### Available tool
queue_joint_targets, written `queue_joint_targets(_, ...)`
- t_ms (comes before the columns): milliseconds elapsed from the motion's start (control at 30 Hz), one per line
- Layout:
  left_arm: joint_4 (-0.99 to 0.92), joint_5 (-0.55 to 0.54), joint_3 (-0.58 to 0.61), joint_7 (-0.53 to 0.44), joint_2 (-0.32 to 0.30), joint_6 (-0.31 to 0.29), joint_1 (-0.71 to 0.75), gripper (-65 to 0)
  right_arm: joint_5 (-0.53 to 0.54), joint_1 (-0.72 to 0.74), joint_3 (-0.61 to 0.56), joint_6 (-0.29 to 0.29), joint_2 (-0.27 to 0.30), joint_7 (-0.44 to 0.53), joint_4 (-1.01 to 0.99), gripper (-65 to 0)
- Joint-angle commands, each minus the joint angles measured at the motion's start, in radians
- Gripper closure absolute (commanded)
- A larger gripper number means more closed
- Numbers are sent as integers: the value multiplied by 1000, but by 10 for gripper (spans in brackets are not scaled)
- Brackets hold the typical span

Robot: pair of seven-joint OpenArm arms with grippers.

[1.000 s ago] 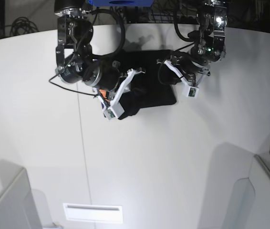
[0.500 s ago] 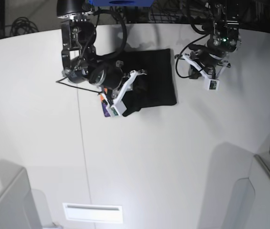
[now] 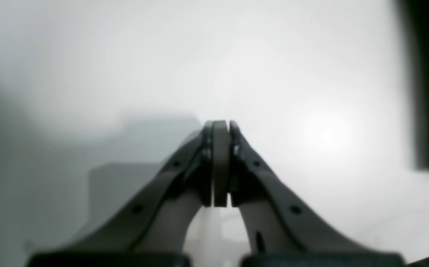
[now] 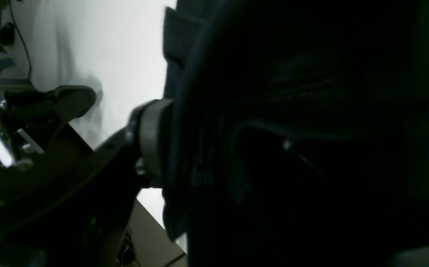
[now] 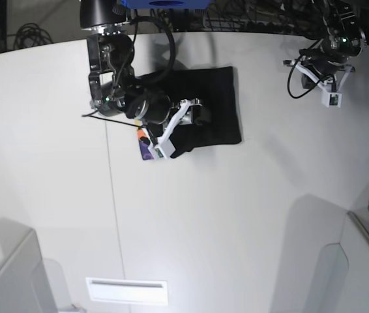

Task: Fold the T-shirt properly
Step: 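Fold the other strip end with the right gripper toward the left gripper, then grasp the folded bundle with the right gripper and flip it over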

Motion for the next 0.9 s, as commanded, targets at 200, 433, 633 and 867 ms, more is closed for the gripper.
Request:
queue_joint_targets(200,17,-14,-77,-11,-15,-31,-3,0,17,36,-132,5,-4,27,44,-341)
queue_joint_targets(433,14,-14,-76,-11,-16,-31,-3,0,17,93,-304,-78,-4,20,44,-341)
queue_joint_targets(633,16,-14,-69,-11,-16,-31,-3,0,17,147,-471,-109,-1,-14,118,-341)
queue_joint_targets(867,93,-195,-66,-9,-12,-35,42,0,18,88,-295,-114,145,52,348,-147)
